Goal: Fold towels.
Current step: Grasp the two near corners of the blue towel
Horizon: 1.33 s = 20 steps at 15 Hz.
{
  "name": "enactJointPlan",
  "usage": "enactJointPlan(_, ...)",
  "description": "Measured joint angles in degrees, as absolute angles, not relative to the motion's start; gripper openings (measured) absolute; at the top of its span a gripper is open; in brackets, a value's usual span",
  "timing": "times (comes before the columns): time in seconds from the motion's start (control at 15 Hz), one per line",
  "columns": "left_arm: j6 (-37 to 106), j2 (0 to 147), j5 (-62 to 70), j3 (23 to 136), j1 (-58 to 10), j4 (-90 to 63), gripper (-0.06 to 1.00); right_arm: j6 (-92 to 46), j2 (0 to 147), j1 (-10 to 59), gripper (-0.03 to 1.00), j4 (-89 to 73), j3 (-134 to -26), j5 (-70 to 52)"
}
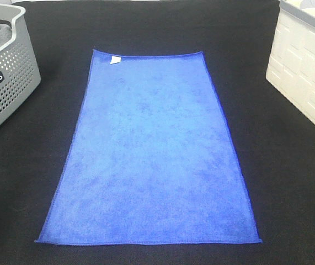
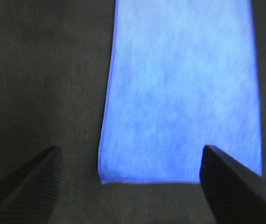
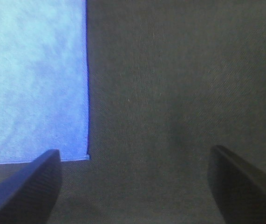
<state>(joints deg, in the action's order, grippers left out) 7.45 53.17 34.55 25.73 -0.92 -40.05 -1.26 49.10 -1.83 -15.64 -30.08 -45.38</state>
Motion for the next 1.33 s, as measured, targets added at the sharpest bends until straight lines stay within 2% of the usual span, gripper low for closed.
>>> enactJointPlan(0.2, 21.49, 68.07, 33.75, 25.73, -0.92, -51.62, 0.76, -3.95, 60.79, -1.83, 0.80, -21.94, -30.08, -40.28)
enactJointPlan(0.33, 35.07, 78.09, 33.06, 25.73, -0.92, -63.83, 0.76, -12.38, 68.87, -1.83, 0.80, -29.34, -30.08, -36.10)
enactJointPlan(0.4, 35.07, 78.09, 33.06, 25.73, -0.92, -63.83, 0.76, -12.38, 68.87, -1.83, 0.80, -29.34, -30.08, -36.10)
enactJointPlan(0.6, 48.93, 86.52, 32.83, 25.84, -0.92, -78.04, 0.76, -22.80, 77.29, -1.83, 0.80, -41.48, -30.08, -33.69)
enactJointPlan(0.87, 63.08, 96.20, 32.72, 25.95, -0.92, -89.21, 0.76, -34.95, 87.20, -1.83, 0.76, -51.34, -30.14, -33.35)
enactJointPlan(1.33, 68.01, 105.83, 36.15, 29.39, -1.03, -90.64, 0.76, -44.69, 96.54, -1.89, 0.72, -59.07, -30.25, -29.68)
